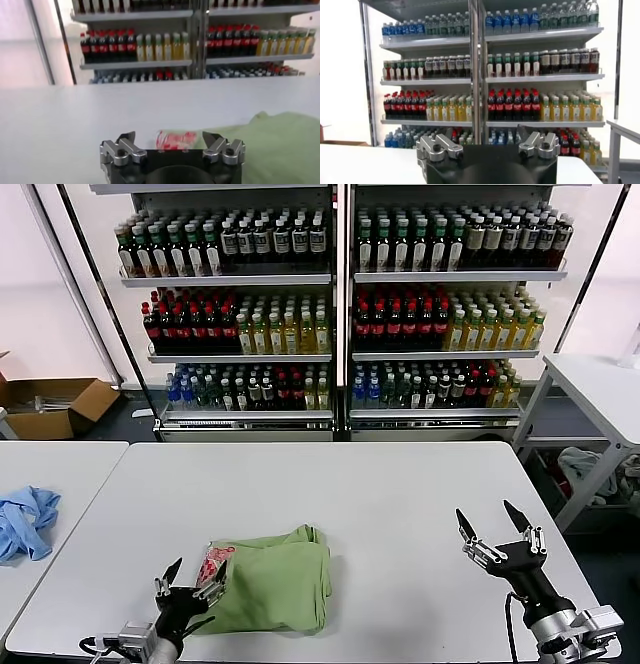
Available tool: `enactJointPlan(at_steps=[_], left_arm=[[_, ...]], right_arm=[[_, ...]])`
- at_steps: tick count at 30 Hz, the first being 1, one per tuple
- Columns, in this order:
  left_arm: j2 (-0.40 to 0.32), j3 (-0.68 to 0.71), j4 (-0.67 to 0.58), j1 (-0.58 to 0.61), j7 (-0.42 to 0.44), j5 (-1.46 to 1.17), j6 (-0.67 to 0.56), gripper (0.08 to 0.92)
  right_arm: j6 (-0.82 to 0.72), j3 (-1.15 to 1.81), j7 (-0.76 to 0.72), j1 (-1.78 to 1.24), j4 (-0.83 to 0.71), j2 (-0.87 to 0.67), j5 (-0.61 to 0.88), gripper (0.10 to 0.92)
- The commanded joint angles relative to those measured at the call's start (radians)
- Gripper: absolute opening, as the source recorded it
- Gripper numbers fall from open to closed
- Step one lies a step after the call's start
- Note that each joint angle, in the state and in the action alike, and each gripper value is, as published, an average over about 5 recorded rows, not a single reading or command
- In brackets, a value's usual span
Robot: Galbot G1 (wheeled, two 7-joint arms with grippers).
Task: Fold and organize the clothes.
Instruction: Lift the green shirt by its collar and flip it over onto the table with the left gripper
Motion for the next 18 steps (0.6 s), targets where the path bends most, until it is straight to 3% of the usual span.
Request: enactJointPlan(at_steps=[1,11,18], left_arm=[[-0.009,-0.027,0.052,0.039,0.059,-0.077,0.013,0.823],[-0.021,0.001,0.082,-0.009,0.174,-0.164,0.018,0.817],[-0.019,0.027,0.080,-0.003,0.209,-0.125,-0.084,0.658]], right_arm=[[0.002,0.000,-0.001,0.001,-0.003,0.000,0.000,0.823],[0.002,-0.014,0.001,0.021,-0.009,0.003,-0.004,0.823],[0.005,-0.023,0.003,0.033,-0.018,0.005,-0.005,0.823]])
